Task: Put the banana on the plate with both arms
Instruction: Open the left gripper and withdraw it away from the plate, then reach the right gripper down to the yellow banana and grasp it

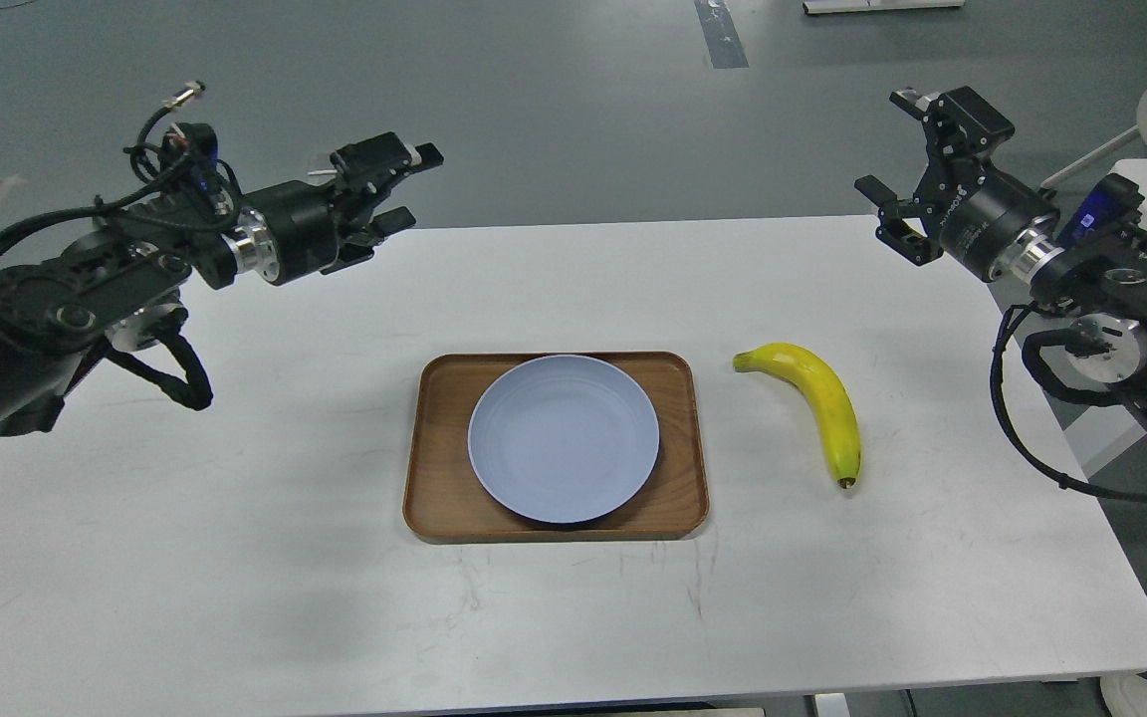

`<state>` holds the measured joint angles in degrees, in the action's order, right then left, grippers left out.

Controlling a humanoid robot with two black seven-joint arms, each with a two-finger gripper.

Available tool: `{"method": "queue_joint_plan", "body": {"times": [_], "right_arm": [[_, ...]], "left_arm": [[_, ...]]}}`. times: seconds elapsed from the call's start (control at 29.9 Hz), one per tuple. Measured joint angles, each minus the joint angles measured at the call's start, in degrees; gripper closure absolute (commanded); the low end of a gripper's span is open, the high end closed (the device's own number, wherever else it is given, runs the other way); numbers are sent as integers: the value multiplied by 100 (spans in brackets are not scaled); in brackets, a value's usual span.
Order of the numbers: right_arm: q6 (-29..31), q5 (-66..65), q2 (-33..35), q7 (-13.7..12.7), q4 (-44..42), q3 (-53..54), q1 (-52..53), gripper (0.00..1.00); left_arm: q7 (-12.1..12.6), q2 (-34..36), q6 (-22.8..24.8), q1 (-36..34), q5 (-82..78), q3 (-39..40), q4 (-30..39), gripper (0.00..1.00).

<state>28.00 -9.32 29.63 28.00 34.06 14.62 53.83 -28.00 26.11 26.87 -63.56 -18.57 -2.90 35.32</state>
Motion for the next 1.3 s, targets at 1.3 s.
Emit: {"method": "queue_joint_plan", "body": {"times": [1.3], "right_arm": [[0,-6010,-106,1,478,-3638,2006,0]], "left_arm": [[1,558,113,2238,1135,2515,-58,2]]}}
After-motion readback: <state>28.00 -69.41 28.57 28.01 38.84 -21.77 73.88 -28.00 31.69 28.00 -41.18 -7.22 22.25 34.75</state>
